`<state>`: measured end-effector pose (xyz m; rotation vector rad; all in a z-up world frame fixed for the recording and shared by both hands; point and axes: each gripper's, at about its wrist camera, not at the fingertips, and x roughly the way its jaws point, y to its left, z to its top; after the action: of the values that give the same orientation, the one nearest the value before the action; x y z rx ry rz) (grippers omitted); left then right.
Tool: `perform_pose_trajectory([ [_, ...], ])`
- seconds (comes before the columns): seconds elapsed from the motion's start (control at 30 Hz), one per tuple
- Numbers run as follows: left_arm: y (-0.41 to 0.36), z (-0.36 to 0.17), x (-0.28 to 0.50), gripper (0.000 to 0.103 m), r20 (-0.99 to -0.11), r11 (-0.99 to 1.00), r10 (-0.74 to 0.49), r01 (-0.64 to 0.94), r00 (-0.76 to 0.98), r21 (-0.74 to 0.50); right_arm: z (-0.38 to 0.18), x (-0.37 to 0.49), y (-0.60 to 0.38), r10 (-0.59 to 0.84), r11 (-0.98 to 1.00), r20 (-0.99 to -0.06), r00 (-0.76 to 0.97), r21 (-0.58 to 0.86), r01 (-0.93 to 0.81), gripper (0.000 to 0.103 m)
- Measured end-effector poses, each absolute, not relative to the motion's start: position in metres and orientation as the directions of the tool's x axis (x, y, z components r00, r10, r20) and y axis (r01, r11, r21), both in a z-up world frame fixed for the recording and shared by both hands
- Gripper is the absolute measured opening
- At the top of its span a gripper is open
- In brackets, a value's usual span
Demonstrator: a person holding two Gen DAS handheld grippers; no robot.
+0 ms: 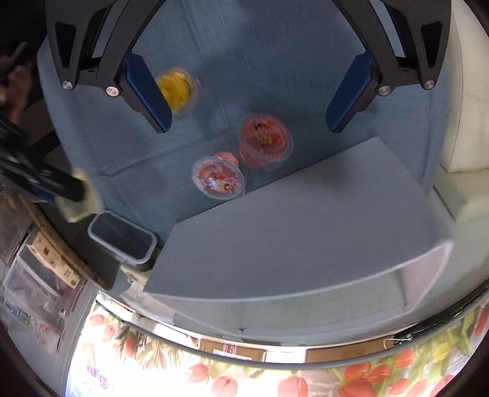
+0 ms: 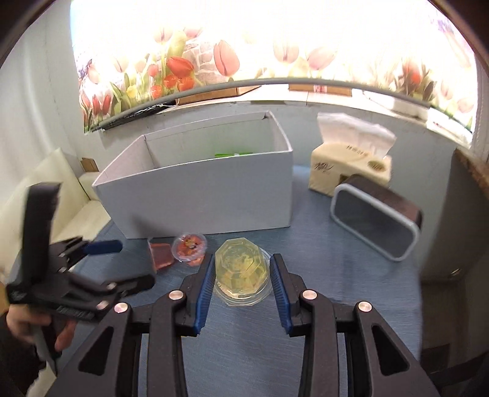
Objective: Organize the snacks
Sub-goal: 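Grasp a clear yellow jelly cup with the right gripper while the left gripper grasps a pink cartoon-lid cup, then carry both jelly cups into the white box and open both grippers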
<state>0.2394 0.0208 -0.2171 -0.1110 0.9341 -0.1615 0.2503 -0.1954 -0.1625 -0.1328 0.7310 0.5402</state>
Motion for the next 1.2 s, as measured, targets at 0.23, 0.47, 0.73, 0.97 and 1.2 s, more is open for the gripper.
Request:
perform_pose_trajectory([
  [0.23, 0.021, -0.240, 0.262, 0.072, -0.832, 0.990, -0.142, 0.077, 0.536, -0.119, -0.159, 0.242, -0.205, 0.434, 0.856, -0.662, 0.610, 0.092, -0.509, 0.039],
  [0.47, 0.022, -0.240, 0.262, 0.048, -0.837, 0.992, -0.124, 0.075, 0.532, -0.100, -0.172, 0.231, -0.208, 0.447, 0.853, -0.669, 0.594, 0.119, -0.508, 0.039],
  [0.73, 0.016, -0.216, 0.239, 0.048, -0.807, 0.990, -0.140, 0.091, 0.573, -0.107, -0.173, 0.225, -0.218, 0.472, 0.852, -0.658, 0.587, 0.170, -0.495, 0.039],
  [0.97, 0.015, -0.158, 0.193, 0.048, -0.738, 0.982, -0.186, 0.127, 0.649, -0.137, -0.158, 0.227, -0.217, 0.505, 0.842, -0.626, 0.594, 0.208, -0.497, 0.039],
  [1.2, 0.036, -0.100, 0.189, 0.048, -0.672, 0.989, -0.142, 0.073, 0.727, -0.130, -0.118, 0.235, -0.191, 0.519, 0.825, -0.579, 0.628, 0.150, -0.544, 0.039],
])
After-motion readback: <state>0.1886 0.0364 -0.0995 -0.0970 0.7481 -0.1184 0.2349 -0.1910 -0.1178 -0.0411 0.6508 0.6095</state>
